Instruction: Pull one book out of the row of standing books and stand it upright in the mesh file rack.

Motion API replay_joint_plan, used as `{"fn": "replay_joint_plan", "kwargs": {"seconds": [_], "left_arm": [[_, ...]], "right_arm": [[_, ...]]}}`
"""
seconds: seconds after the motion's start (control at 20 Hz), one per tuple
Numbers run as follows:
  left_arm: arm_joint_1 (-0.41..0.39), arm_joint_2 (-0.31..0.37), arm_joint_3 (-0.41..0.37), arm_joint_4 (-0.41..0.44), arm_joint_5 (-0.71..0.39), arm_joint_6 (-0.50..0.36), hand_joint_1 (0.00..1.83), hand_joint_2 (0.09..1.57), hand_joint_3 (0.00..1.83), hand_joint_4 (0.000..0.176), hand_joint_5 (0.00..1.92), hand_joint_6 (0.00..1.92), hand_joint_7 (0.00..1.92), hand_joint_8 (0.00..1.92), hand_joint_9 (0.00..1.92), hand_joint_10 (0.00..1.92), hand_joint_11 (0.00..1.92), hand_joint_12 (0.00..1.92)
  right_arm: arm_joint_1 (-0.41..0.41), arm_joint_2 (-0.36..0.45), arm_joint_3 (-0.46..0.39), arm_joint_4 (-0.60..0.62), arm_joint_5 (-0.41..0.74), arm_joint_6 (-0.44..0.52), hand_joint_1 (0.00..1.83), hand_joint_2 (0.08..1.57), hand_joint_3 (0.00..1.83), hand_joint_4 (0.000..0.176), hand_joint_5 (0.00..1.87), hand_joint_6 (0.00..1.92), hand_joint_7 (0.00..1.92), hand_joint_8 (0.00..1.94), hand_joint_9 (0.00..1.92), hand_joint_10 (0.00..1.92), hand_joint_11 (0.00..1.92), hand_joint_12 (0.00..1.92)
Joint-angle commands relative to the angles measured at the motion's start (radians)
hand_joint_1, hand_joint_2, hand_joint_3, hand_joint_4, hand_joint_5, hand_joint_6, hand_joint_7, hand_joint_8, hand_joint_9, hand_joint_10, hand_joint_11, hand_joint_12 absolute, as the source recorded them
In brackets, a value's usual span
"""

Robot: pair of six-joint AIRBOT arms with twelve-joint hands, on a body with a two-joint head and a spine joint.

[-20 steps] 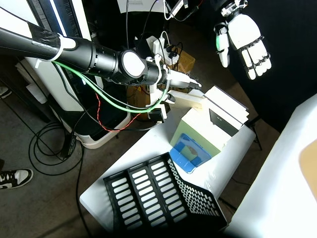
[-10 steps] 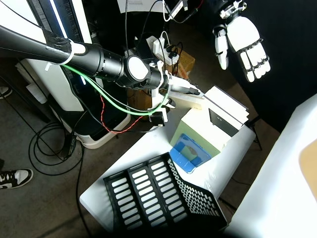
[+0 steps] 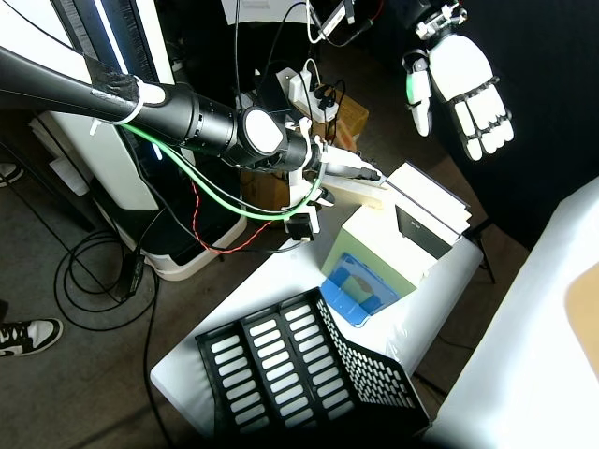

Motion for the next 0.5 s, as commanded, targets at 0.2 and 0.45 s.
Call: {"fn": "replay_joint_plan", "kwargs": {"seconds": [0.2,0.45], "left_arm": [[-0.027,0.001,0.014,0.043,-0.106,-0.013,0.0,1.47,0.0,0.07,0.0,0.0,0.0,0.0,0.0,0.0,0.0,0.0],[-0.13,-0.024,0.05,0.152,-0.017,-0.013,0.02,1.47,0.0,0.091,0.0,0.0,0.0,0.0,0.0,0.0,0.0,0.0]], "right_arm": [[-0.016,0.034,-0.026,-0.009,-0.021,-0.011,1.19,1.34,0.09,0.021,0.15,0.01,0.02,0.0,0.0,0.0,0.0,0.0],[-0.016,0.078,-0.024,0.052,-0.006,-0.011,0.99,1.03,0.0,0.0,0.01,0.0,0.0,0.0,0.0,0.0,0.0,0.0]]}}
